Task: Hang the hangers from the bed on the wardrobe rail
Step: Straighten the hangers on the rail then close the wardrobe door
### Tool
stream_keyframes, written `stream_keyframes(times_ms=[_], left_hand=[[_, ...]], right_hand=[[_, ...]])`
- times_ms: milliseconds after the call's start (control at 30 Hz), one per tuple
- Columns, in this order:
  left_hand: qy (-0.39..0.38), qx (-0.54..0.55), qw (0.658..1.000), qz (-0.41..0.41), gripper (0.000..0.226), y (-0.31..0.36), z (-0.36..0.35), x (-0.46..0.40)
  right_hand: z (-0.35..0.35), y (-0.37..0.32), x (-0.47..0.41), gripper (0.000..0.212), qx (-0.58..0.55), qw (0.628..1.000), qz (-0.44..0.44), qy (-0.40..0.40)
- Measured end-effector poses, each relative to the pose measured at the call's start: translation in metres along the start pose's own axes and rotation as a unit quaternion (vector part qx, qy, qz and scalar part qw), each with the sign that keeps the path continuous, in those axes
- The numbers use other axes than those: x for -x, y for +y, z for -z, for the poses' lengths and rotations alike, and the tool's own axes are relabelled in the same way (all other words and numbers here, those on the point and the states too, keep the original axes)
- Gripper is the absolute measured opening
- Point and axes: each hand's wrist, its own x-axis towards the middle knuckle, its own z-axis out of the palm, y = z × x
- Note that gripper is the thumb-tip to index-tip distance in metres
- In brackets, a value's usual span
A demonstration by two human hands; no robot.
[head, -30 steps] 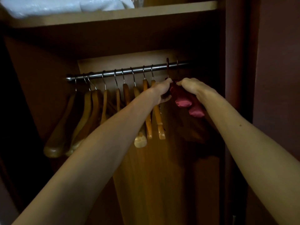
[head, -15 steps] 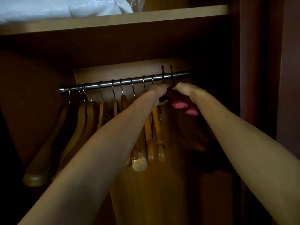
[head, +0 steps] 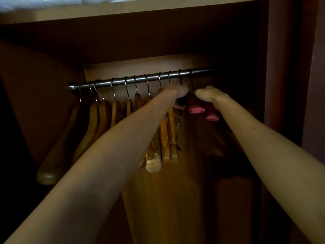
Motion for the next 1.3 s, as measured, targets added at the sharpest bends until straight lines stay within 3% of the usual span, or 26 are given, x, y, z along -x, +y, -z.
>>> stream_keyframes(times_ms=[167, 433, 600, 667, 800, 900, 1000, 1167, 1300], left_hand=[[0.003, -0.057, 0.998, -0.030, 0.017, -0.007, 0.006, 0.018], [0.094, -0.209, 0.961, -0.157, 0.031, -0.043, 0.003, 0.089], [0.128, -0.262, 0.929, -0.228, 0.035, -0.090, -0.016, 0.161], [0.118, -0.267, 0.924, -0.246, 0.039, -0.110, -0.028, 0.190], [0.002, -0.250, 0.927, -0.279, 0.025, -0.155, -0.054, 0.237], [-0.100, -0.273, 0.920, -0.265, 0.019, -0.192, -0.082, 0.259], [-0.164, -0.311, 0.902, -0.252, 0.020, -0.227, -0.116, 0.273], [-0.182, -0.339, 0.891, -0.240, 0.017, -0.252, -0.155, 0.271], [-0.154, -0.356, 0.896, -0.218, 0.028, -0.240, -0.176, 0.249]], right_hand=[[0.002, 0.010, 0.026, 0.031, 0.075, 0.994, 0.058, 0.056], [-0.001, 0.051, 0.107, 0.030, 0.116, 0.984, 0.106, 0.079], [-0.012, 0.104, 0.168, 0.045, 0.073, 0.985, 0.133, 0.087], [-0.018, 0.129, 0.192, 0.033, 0.035, 0.986, 0.147, 0.077], [-0.032, 0.183, 0.235, 0.017, 0.005, 0.985, 0.152, 0.075], [-0.047, 0.229, 0.264, 0.015, 0.030, 0.989, 0.115, 0.087], [-0.063, 0.277, 0.287, 0.014, 0.066, 0.994, 0.021, 0.083], [-0.078, 0.344, 0.305, 0.016, 0.177, 0.974, -0.131, 0.043], [-0.086, 0.375, 0.302, 0.017, 0.224, 0.958, -0.176, 0.007]])
